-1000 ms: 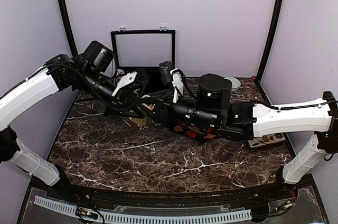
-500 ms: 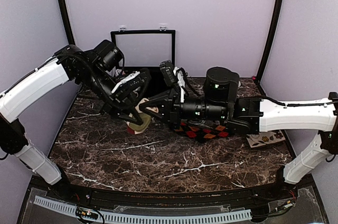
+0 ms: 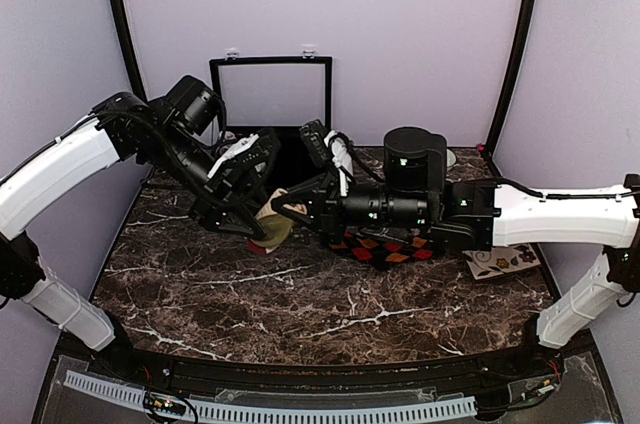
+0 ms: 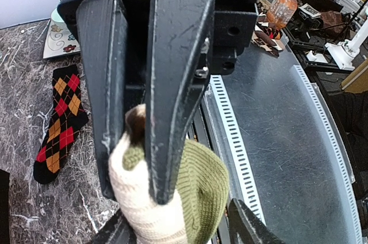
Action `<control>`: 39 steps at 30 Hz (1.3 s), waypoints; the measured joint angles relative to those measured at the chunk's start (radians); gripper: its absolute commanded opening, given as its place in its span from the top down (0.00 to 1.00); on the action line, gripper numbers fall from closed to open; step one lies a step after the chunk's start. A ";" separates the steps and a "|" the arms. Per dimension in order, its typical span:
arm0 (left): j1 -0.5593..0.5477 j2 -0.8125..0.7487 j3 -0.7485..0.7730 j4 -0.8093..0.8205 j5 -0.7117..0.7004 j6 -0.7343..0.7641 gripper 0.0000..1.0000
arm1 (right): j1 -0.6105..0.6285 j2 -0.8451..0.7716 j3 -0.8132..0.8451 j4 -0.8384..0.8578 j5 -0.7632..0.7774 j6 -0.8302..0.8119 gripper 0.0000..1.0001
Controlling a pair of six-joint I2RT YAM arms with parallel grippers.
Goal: Roll the socks
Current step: Adjust the sock.
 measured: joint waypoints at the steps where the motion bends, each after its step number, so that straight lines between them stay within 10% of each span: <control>1: 0.000 -0.006 -0.012 0.010 -0.002 -0.001 0.47 | 0.001 0.000 0.000 -0.002 0.002 -0.002 1.00; 14: -0.002 -0.107 -0.175 0.274 -0.248 -0.101 0.59 | 0.066 0.083 0.079 0.047 0.278 0.054 1.00; 20: -0.010 -0.153 -0.223 0.364 -0.406 -0.101 0.81 | 0.076 0.119 0.080 0.126 0.373 0.174 1.00; 32: -0.056 -0.153 -0.261 0.458 -0.680 -0.051 0.68 | 0.071 0.184 0.091 0.199 0.473 0.457 1.00; 36: -0.079 -0.154 -0.277 0.500 -0.743 -0.026 0.98 | 0.070 0.186 0.091 0.208 0.494 0.514 1.00; 39: -0.082 -0.154 -0.285 0.505 -0.771 -0.003 1.00 | 0.065 0.191 0.091 0.207 0.496 0.531 0.97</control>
